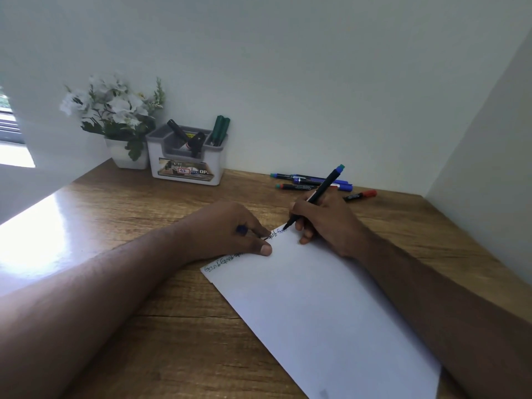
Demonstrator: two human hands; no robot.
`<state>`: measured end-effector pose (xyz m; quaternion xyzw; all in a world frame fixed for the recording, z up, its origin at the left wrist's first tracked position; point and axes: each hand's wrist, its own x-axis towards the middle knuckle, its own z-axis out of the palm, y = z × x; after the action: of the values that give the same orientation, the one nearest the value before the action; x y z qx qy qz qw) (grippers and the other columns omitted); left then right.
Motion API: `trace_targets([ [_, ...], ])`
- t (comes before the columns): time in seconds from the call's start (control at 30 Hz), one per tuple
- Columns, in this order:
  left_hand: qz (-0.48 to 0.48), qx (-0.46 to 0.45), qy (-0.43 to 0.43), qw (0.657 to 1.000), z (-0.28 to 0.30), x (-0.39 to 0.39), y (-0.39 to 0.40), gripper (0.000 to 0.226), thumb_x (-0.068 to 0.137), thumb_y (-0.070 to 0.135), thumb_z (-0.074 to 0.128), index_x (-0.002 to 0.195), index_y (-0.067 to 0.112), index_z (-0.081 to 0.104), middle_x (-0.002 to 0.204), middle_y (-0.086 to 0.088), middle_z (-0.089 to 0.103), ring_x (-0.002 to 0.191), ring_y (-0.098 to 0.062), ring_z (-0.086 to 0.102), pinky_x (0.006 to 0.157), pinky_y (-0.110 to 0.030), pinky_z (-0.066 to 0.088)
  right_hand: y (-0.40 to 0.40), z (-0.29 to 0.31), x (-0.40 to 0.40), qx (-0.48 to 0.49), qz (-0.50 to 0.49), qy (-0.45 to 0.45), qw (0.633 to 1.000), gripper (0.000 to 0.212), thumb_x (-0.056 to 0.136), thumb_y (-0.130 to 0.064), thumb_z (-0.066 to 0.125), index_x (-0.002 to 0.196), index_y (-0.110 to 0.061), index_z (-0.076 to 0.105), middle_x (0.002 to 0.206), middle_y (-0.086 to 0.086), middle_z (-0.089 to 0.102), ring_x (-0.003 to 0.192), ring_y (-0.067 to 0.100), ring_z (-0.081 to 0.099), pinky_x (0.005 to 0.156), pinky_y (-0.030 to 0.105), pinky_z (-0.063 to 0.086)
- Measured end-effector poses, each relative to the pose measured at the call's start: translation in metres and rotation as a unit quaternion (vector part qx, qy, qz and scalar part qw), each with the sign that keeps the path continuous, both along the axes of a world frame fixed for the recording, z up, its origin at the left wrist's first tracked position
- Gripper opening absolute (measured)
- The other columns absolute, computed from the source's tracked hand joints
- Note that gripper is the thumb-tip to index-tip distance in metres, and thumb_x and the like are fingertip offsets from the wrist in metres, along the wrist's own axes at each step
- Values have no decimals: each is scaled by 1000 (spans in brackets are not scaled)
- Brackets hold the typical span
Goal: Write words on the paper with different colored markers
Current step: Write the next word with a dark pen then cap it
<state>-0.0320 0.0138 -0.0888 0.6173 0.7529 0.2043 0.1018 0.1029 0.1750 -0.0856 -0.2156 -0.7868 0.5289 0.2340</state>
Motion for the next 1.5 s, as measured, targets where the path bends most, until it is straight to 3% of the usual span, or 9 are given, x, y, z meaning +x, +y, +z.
trace_targets([
  [0.1,-2,0,-2,1000,0,-1,0,43,78,56,66,115,35,69,103,16,68,92,-3,60,82,-32,52,-1,0,1,14,18,-2,1000,21,88,-5,59,69,0,63,52,11,58,38,16,47,44,29,52],
  [0.33,-3,0,-6,1000,-1,-1,0,43,78,56,66,115,35,68,99,19,67,88,-2,59,78,-29,51,4,-2,-2,-24,-64,19,998,16,86,-1,57,70,1,61,55,14,56,36,15,50,44,30,52],
  [0.63,5,-5,-6,1000,1,1,-1,43,78,56,66,116,37,67,111,16,68,97,-3,59,86,-33,52,3,-4,-2,-33,-45,39,998,17,88,-3,59,72,2,63,55,14,59,38,16,51,44,30,52],
  [1.0,5,-3,-4,1000,0,0,-1,43,78,55,66,116,35,67,110,15,68,96,-3,60,86,-31,52,3,-3,-1,-28,-37,36,998,17,88,-4,60,72,1,63,57,13,59,39,16,51,45,30,53],
  [1.13,-2,3,-5,1000,-1,-2,-1,41,81,54,64,115,33,69,110,13,69,93,-3,61,83,-29,52,3,0,0,-46,-32,80,995,15,89,-6,63,74,-2,63,54,8,56,39,16,47,43,30,52],
  [1.23,44,76,-87,992,-4,-2,-3,41,90,53,50,111,24,71,102,4,72,90,-8,64,84,-32,52,2,7,-1,-61,-20,149,987,14,84,0,67,76,-7,58,53,8,47,38,15,37,39,24,41],
  [1.33,102,146,-211,961,-2,-5,-3,43,93,48,47,112,16,67,76,-1,59,68,-9,53,68,-35,47,-2,14,-4,-103,3,193,976,19,81,5,69,75,-8,55,51,3,48,36,12,37,39,22,37],
  [1.43,67,211,-314,923,2,1,-1,20,95,25,54,113,19,61,77,0,59,71,-8,55,61,-16,45,-12,16,-5,-154,62,194,967,13,84,3,63,78,-8,64,60,8,56,44,12,46,44,24,44],
  [1.5,80,241,-344,904,1,4,0,17,89,20,63,104,12,61,76,-2,64,67,-8,58,57,-13,45,-16,16,-6,-173,92,189,962,16,89,1,57,81,-8,67,65,9,61,48,13,51,48,25,48],
])
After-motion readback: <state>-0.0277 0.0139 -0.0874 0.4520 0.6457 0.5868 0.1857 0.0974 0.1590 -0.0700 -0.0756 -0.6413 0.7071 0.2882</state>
